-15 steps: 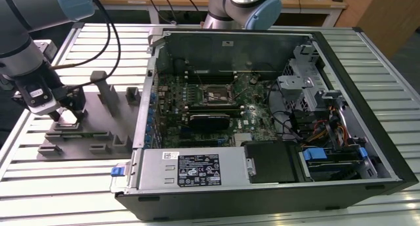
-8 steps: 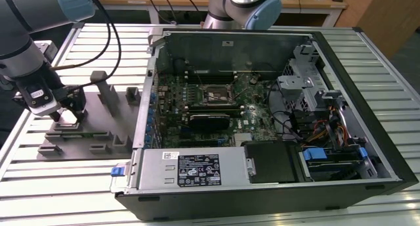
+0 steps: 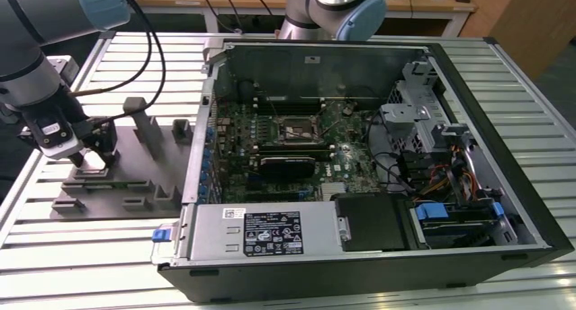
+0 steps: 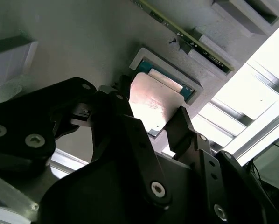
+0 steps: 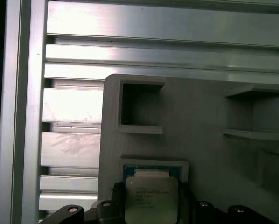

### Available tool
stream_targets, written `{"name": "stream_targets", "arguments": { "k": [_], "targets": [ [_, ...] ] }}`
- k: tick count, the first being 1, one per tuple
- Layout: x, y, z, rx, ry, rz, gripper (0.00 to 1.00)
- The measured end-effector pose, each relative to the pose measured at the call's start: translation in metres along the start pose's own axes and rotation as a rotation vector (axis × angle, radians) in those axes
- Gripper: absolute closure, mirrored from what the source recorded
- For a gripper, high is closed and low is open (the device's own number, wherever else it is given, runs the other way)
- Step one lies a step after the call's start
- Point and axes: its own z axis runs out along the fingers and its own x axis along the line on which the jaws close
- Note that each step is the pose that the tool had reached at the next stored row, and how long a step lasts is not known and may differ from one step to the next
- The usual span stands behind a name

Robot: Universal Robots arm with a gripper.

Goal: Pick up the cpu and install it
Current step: 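Pick up the cpu and move it towards the insertion slot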

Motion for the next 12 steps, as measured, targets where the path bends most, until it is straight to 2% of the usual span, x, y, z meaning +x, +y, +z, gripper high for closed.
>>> {"name": "stream_targets", "arguments": {
  "k": [6, 12],
  "targets": [
    [-0.0001, 0.0, -0.0004, -0.0002, -0.0004, 0.0, 0.45],
    [-0.0003, 0.0001, -0.0099, -0.0001, -0.0001, 0.0, 0.45]
  ]
}}
